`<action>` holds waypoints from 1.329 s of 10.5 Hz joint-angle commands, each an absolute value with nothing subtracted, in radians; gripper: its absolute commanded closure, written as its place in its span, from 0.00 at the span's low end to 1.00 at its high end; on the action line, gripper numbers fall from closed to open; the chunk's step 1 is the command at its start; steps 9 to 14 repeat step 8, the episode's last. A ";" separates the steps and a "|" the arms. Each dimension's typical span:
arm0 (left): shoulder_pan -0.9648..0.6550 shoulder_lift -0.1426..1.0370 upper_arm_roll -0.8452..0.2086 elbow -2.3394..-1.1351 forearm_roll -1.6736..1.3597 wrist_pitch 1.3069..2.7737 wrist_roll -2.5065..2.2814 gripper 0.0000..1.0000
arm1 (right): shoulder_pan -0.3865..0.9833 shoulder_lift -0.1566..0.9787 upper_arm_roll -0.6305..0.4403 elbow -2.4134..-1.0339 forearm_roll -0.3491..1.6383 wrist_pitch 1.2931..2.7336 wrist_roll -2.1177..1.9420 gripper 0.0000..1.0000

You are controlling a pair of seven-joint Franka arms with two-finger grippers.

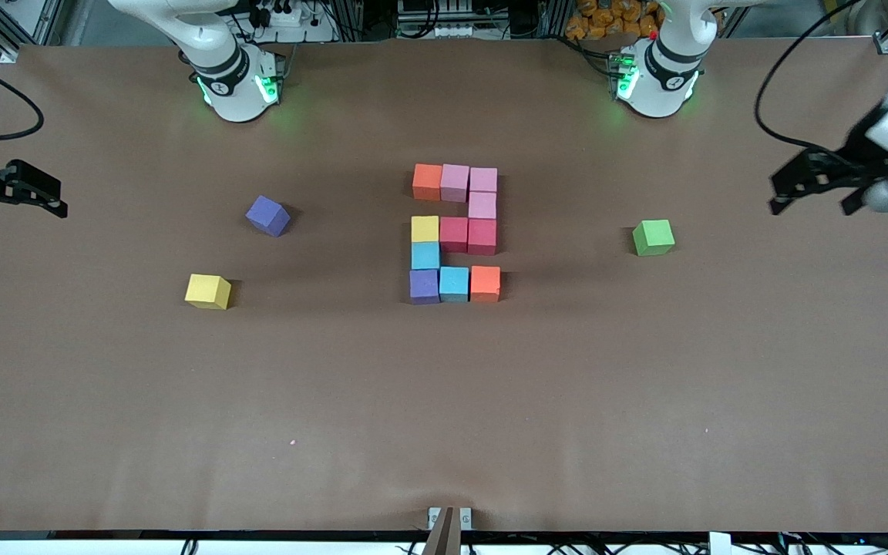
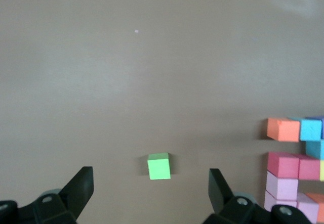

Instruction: Form number 2 with 11 blocks

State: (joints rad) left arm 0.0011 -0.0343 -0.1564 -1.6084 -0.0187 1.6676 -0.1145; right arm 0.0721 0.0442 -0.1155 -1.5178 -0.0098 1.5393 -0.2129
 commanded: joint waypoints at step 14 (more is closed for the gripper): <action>0.029 -0.018 -0.187 -1.600 0.000 1.638 -0.121 0.00 | 0.048 0.054 -0.118 -1.499 0.043 1.534 -0.225 0.00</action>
